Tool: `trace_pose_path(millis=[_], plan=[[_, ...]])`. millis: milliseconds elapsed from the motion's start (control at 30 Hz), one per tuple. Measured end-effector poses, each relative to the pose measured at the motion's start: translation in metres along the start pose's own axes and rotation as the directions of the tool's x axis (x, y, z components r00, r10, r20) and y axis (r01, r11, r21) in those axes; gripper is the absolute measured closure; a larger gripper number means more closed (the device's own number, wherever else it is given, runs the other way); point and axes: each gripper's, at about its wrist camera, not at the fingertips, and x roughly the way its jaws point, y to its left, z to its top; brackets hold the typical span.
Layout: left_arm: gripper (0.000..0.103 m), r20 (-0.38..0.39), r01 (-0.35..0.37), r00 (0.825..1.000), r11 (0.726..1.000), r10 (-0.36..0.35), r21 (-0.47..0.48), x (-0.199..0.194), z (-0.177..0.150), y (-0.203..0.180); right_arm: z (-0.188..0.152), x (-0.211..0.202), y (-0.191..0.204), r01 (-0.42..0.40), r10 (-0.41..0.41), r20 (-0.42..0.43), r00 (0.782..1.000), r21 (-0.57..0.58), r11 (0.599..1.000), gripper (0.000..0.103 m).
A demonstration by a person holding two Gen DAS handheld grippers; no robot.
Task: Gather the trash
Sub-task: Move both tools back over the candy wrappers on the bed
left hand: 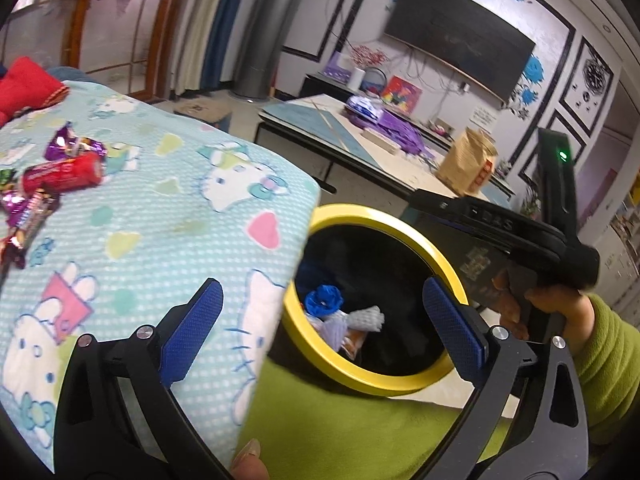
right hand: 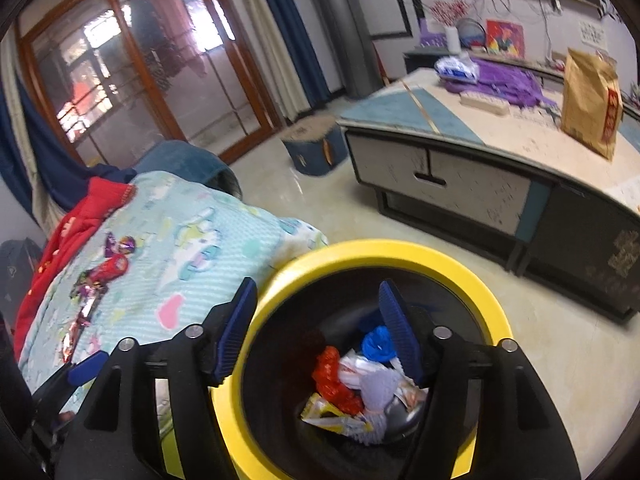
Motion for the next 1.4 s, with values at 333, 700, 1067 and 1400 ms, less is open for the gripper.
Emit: trace_pose_path(millis=[333,700,1067,1400], plan=[[0.011,0.093,-0.092,0.991,0.994,0.098,-0.064,-0.029,0.008,0.025,-0.005,-0.013,0.041,-0.044,0.050,0.053,0.997,-0.116,0.992,0.035],[0.011,0.173,-0.137,0.972,0.980,0.162,-0.144,-0.058,0.014,0.051,-0.015,-0.017,0.075,-0.060,0.072,0.056,0.996,-0.193,0.979,0.032],[0.011,0.244,-0.204,0.934,0.950,0.261,-0.236,-0.092,0.022,0.086,-0.022,-0.022,0.109,-0.092,0.113,0.061,0.992,-0.277,0.957,0.028],[0.011,0.275,-0.259,0.902,0.928,0.332,-0.269,-0.110,0.026,0.103,-0.023,-0.023,0.135,-0.137,0.160,0.048,0.986,-0.315,0.939,0.024]])
